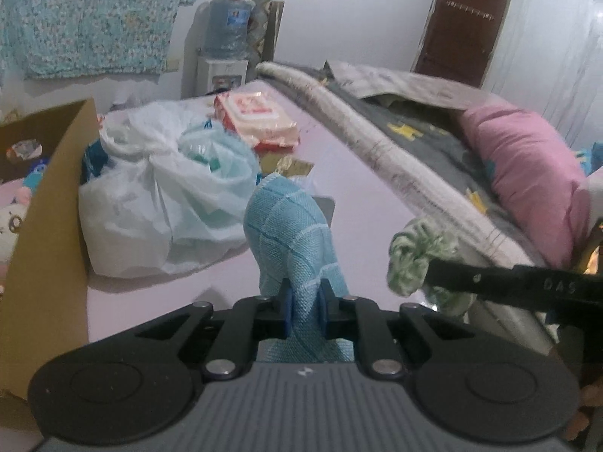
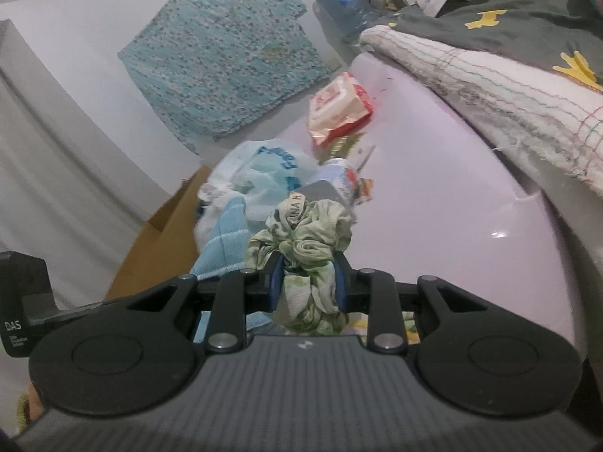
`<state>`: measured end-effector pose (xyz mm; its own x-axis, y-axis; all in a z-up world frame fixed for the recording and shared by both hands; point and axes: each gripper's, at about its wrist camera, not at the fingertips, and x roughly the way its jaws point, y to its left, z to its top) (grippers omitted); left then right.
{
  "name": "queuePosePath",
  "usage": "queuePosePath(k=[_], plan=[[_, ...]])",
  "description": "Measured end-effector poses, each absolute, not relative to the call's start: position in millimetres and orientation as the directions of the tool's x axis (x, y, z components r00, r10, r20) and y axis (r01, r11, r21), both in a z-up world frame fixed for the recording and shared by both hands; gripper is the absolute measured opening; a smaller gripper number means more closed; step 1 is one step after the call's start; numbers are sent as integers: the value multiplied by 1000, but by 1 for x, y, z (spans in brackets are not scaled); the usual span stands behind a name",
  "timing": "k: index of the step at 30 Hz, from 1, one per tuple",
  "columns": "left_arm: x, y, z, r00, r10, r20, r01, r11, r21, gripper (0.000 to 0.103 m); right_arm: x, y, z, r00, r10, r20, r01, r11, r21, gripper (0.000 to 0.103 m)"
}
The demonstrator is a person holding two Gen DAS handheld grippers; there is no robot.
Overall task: Organize soft objects
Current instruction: 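Close right tool on the green scrunchie and lift it while left tool holds the towel, then carry the towel in left tool and scrunchie in right tool over the box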
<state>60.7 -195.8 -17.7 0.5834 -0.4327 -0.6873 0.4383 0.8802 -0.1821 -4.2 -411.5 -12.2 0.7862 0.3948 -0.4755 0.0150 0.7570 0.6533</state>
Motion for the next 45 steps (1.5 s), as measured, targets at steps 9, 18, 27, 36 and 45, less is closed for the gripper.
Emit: queuePosePath(k=[9,18,27,36,45], plan=[[43,-175,16,634,-470,-614,447,871,-205,14,-10,-389,16,791,448,-417,-62,736,674,26],[31,-127,48,713,-446,-541,395,893,-215,14,3,-349,46,769,523,-367,-173,724,668,26],[30,-34,92,824,-316,-470,252,948,-195,14,39,-284,84,690,650,-319,-337,678,653,26],[65,56,82,778,-311,-545,143,933,-329,14,77,-216,104,580,751,-316,-421,608,673,26],[92,105,42,711,-199,-674,49,971,-236,14,115,-136,107,432,800,-416,-429,588,685,26]])
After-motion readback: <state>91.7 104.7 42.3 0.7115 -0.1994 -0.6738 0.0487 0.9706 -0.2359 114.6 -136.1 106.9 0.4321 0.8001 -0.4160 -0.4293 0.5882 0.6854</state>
